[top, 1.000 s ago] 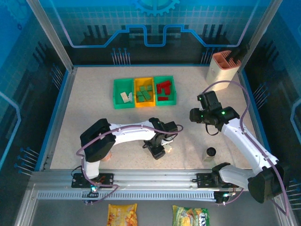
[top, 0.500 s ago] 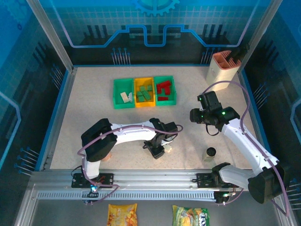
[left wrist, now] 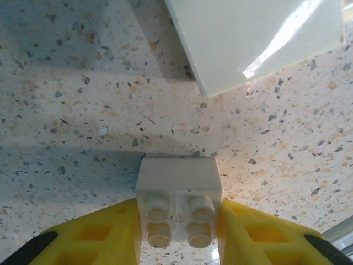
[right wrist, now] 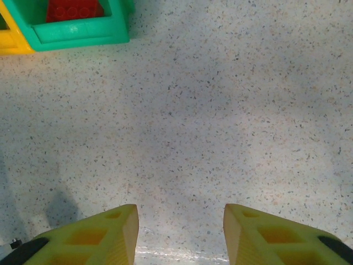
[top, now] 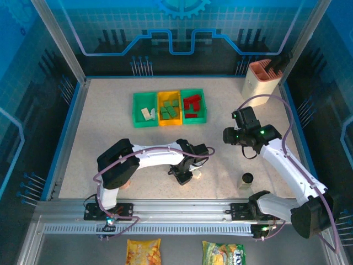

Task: Sort the legos into containers by color
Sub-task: Pick up the lego from the middle-left of the table.

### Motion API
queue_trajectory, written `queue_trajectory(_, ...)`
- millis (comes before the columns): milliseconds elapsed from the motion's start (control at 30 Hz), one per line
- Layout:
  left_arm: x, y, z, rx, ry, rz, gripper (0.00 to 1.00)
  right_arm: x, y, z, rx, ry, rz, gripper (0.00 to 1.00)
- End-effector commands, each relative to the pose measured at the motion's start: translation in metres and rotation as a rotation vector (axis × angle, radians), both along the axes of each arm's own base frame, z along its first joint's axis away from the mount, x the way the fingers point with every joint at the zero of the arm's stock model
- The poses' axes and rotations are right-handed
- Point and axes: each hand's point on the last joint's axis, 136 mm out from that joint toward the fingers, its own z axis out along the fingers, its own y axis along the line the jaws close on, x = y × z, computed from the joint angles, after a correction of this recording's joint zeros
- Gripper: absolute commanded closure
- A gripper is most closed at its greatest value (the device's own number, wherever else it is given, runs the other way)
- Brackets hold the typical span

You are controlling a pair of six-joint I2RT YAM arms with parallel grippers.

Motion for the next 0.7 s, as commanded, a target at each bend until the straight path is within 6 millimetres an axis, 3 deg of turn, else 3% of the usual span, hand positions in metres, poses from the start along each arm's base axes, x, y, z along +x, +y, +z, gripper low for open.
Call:
queue_trajectory(0, -0.001, -0.005, 0.001, -0.021, 0.008, 0.02, 0.63, 0.002, 0.001, 0.01, -0.019, -0.02, 0.013, 0.54)
queue_trajectory(300, 0.013, -0.004, 0.013, -0.062, -0.029, 0.092, 0.63, 0.004, 0.001, 0.006, -0.019, -0.024, 0.01, 0.55)
queue_trajectory(433, 0.035, 0.01, 0.028, -0.094, -0.081, 0.192, 0.64, 0.006, 0.003, 0.003, -0.005, -0.026, 0.005, 0.55)
queue_trajectory(667, 0.091, 0.041, 0.06, -0.169, -0.196, 0.434, 0.64, 0.014, 0.01, 0.002, 0.001, -0.026, 0.027, 0.55)
